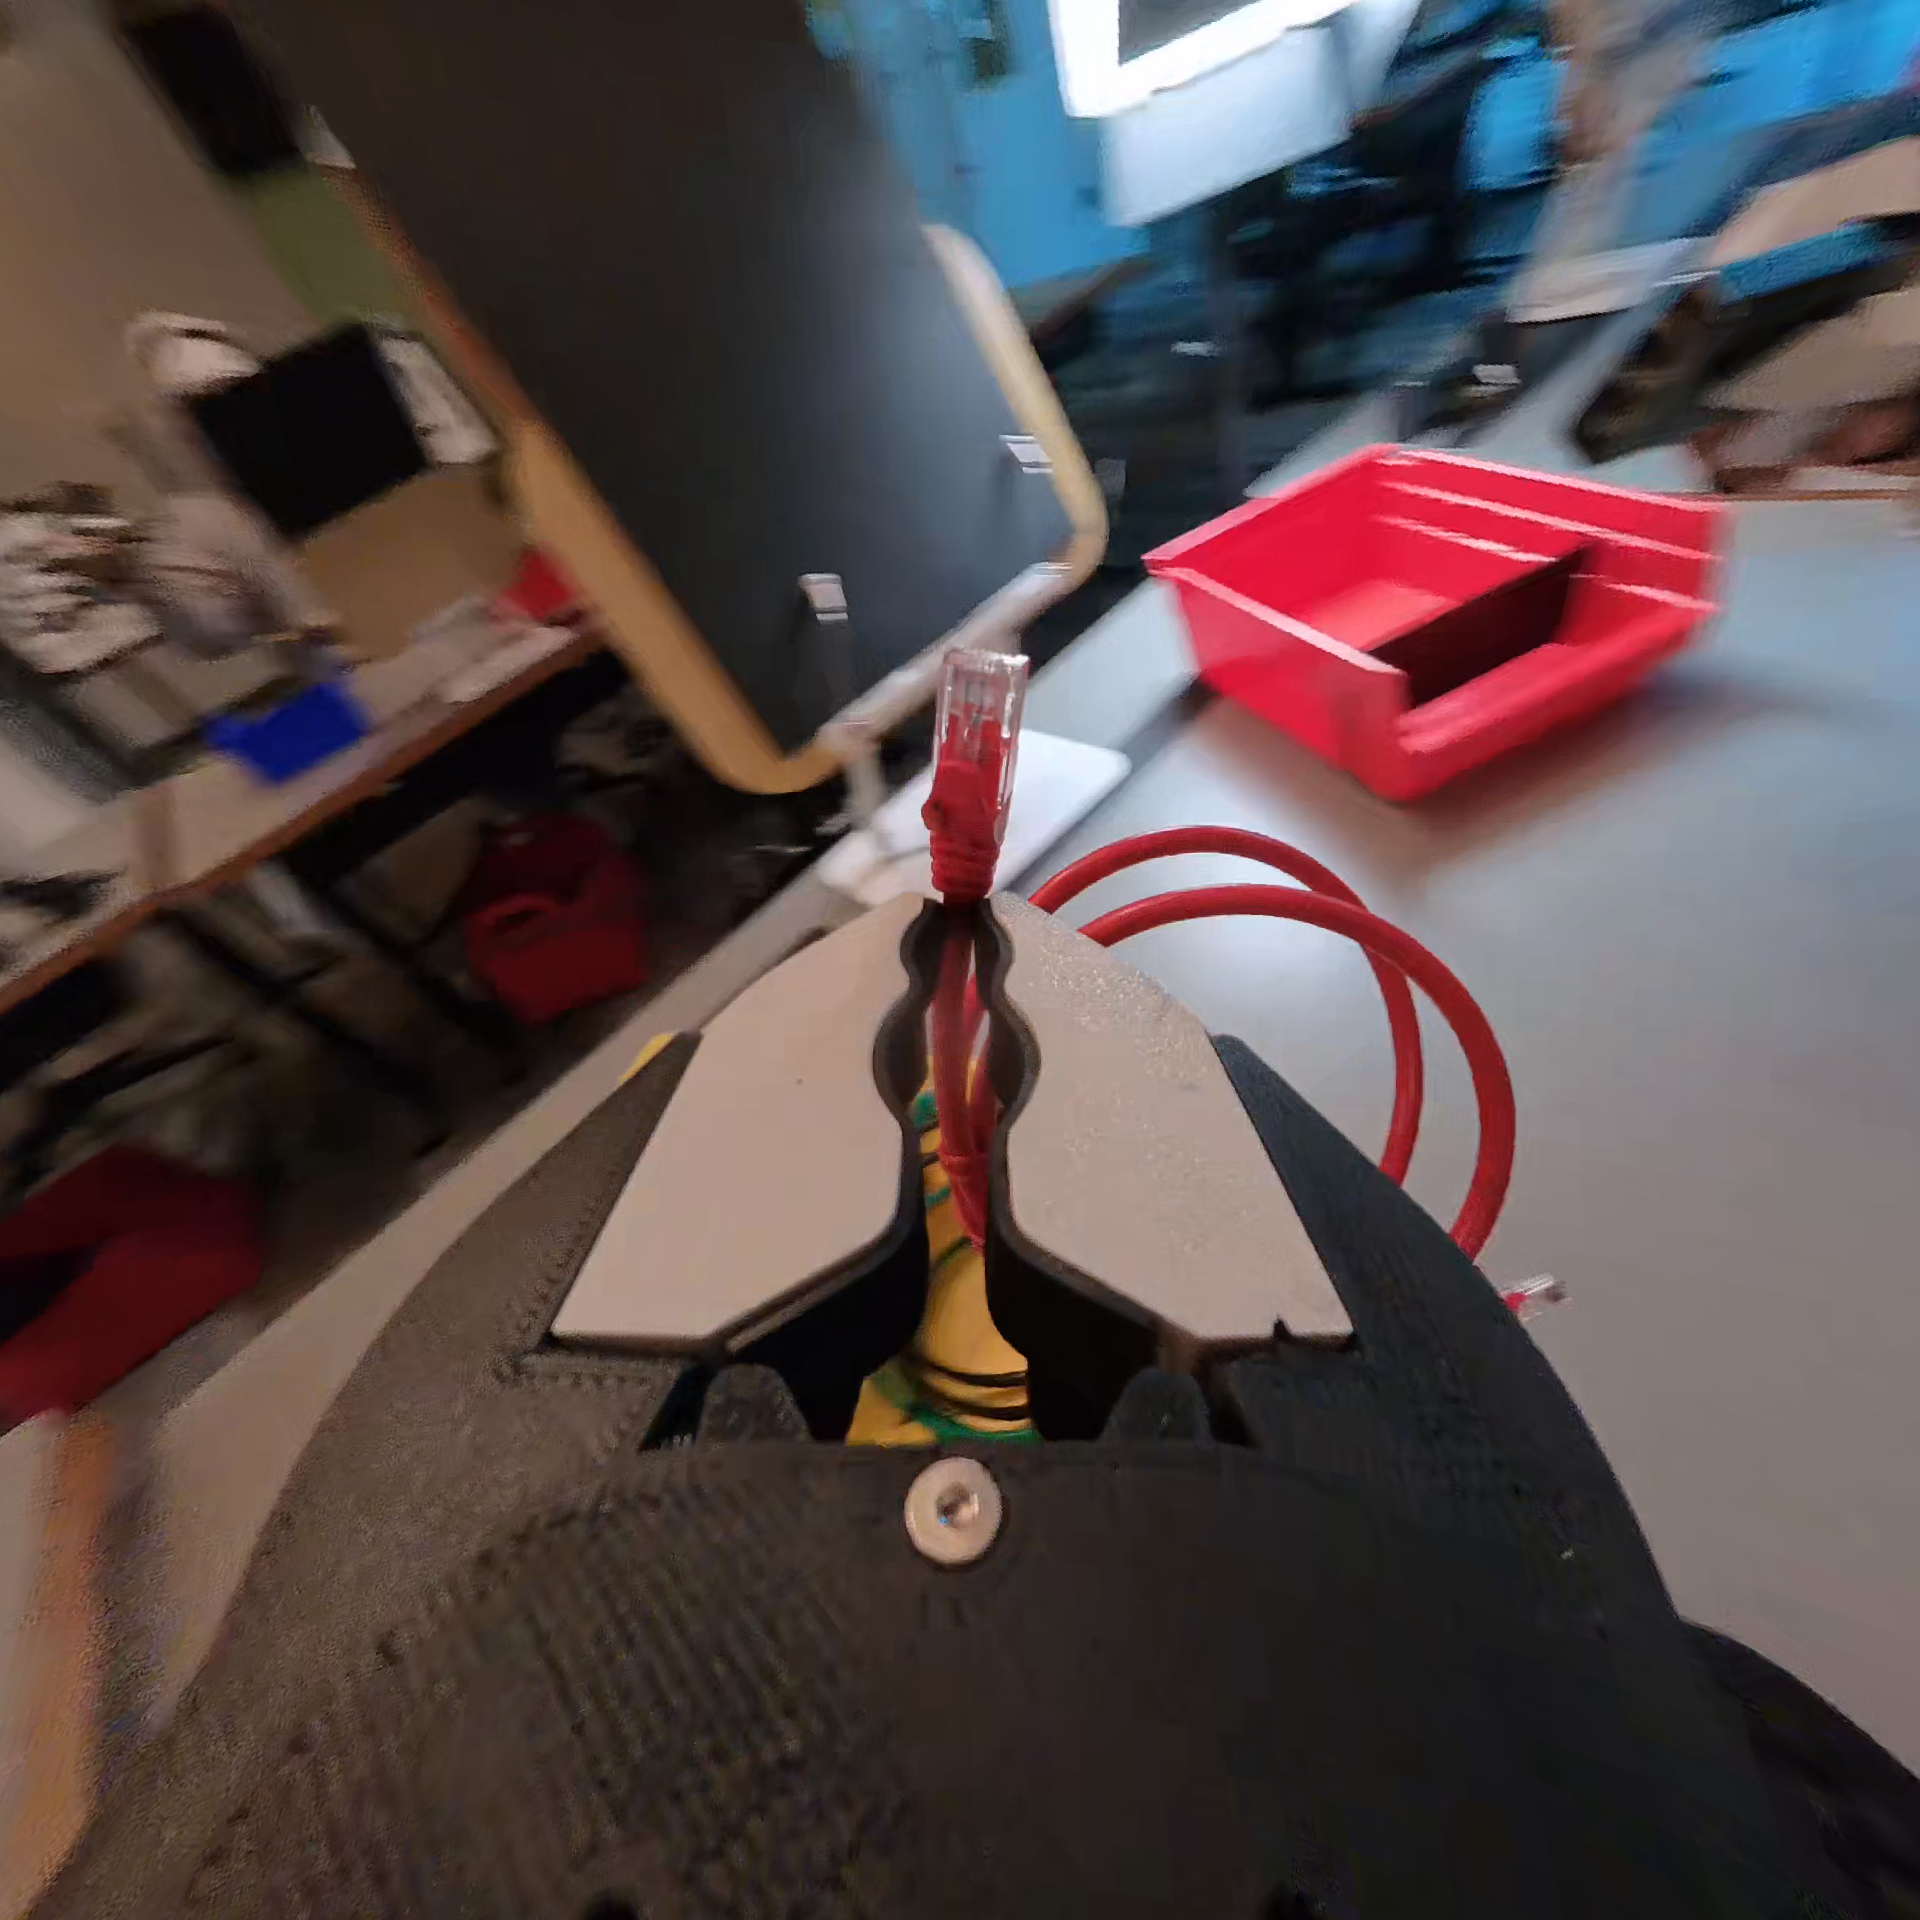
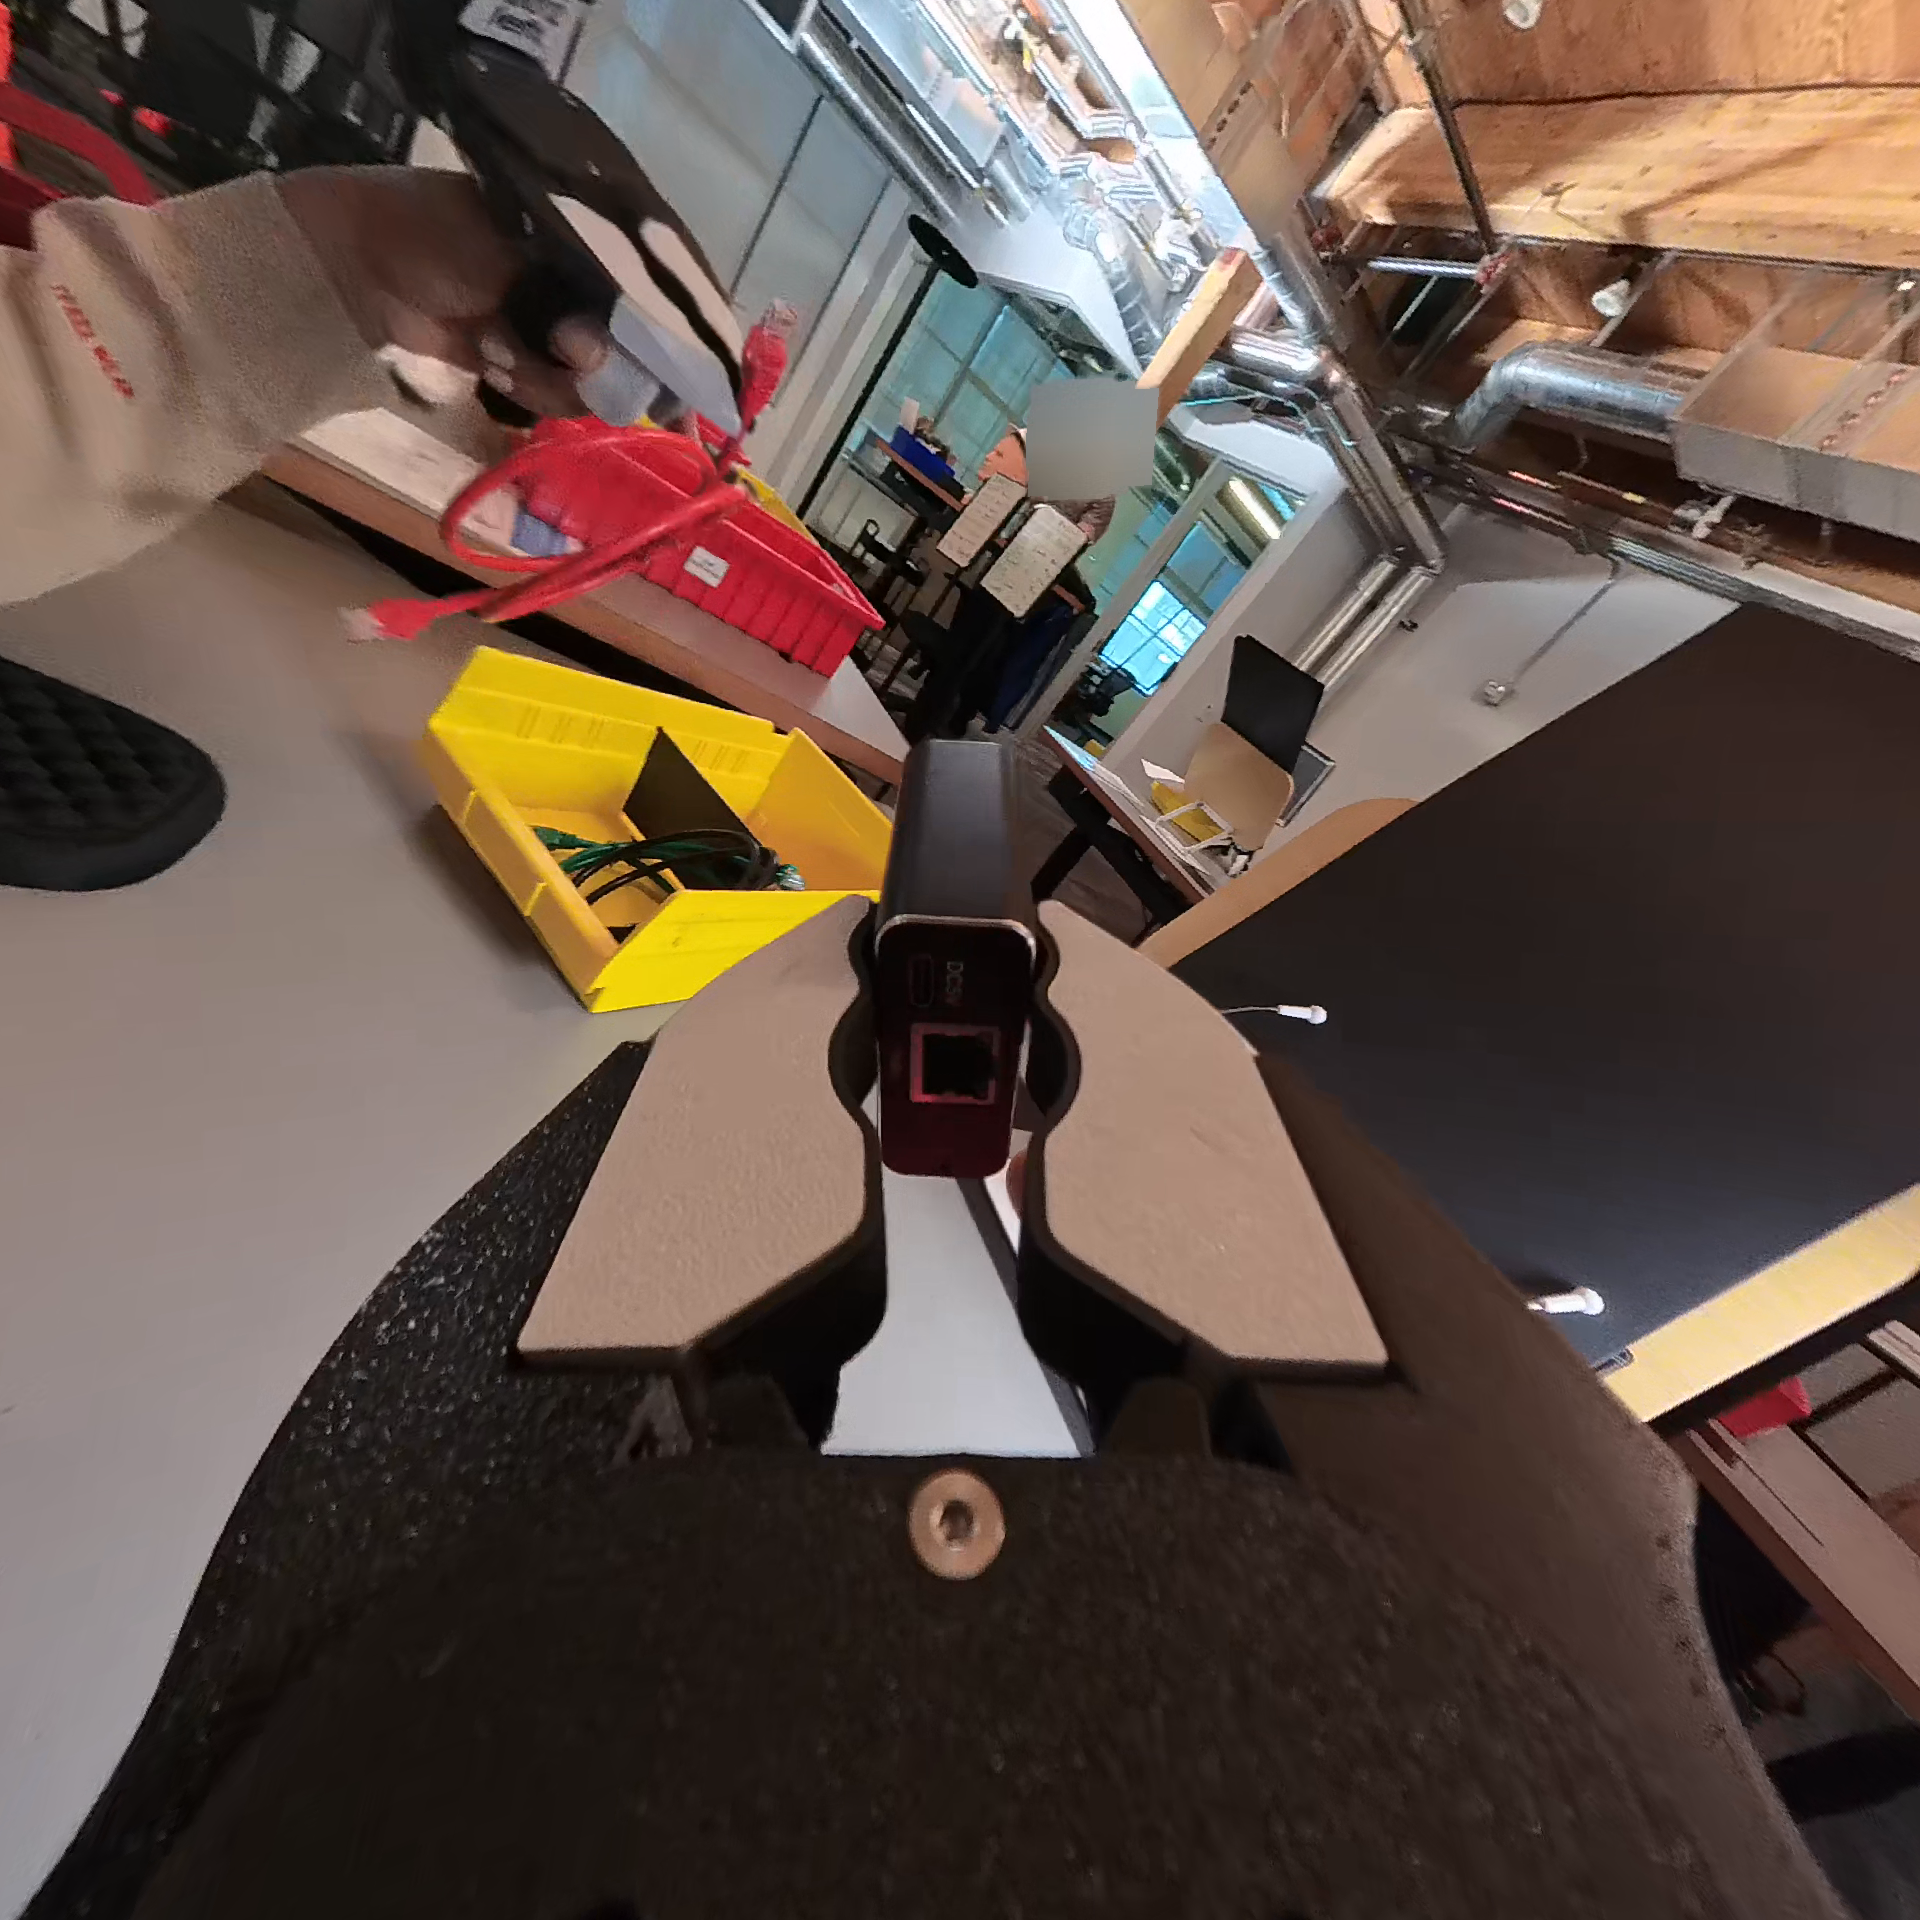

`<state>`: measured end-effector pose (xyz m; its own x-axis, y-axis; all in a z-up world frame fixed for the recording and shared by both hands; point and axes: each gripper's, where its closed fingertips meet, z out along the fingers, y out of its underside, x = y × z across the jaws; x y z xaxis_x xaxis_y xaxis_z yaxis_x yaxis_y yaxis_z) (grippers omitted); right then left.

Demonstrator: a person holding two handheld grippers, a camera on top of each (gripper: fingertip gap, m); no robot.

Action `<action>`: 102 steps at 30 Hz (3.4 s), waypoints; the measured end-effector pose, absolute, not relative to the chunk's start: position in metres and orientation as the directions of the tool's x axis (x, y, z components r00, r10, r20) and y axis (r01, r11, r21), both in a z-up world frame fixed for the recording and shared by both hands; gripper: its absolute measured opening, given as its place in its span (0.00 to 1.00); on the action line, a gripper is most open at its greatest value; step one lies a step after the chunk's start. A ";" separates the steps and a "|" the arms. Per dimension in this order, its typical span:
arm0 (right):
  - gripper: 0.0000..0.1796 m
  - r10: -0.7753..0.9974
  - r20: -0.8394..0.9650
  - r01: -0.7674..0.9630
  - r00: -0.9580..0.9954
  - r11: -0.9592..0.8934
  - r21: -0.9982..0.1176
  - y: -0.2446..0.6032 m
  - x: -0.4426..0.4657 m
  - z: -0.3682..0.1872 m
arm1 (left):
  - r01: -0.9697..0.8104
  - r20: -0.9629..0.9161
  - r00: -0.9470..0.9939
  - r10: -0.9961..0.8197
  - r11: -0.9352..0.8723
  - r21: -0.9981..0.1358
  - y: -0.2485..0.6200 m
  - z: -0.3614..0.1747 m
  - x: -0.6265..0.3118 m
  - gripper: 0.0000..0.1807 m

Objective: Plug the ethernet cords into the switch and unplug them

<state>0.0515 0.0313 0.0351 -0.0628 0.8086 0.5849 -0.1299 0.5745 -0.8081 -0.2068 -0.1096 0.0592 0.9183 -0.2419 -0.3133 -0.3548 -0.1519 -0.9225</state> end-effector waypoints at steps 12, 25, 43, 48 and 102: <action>0.13 0.792 0.466 -0.013 -0.394 0.502 -0.865 0.023 0.068 -0.010 | -0.374 0.300 0.463 -0.834 -0.491 -0.787 -0.039 -0.126 0.007 0.03; 0.13 0.700 0.217 0.040 -0.680 0.331 -0.943 -0.007 0.079 -0.041 | -0.247 0.569 0.252 -0.783 -0.620 -0.744 -0.058 -0.123 0.047 0.03; 0.14 0.502 0.093 0.164 -0.860 0.444 -0.881 -0.060 0.086 -0.086 | -0.382 0.782 -0.045 -0.622 -0.712 -0.589 -0.106 -0.132 0.074 0.03; 0.13 0.477 0.075 0.176 -0.876 0.461 -0.870 -0.066 0.091 -0.090 | -0.421 0.786 -0.036 -0.618 -0.704 -0.573 -0.111 -0.139 0.076 0.03; 0.14 0.353 0.025 0.010 -0.935 0.098 -0.995 -0.085 0.096 -0.029 | -0.185 0.588 -0.234 -0.774 -0.558 -0.809 -0.113 -0.081 0.088 0.02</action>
<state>0.0959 -0.0852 -0.0287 -0.9352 0.3533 0.0254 0.0100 0.0980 -0.9951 0.0883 -0.1130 -0.0811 -0.2336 -0.7741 0.5883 -0.1855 -0.5585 -0.8085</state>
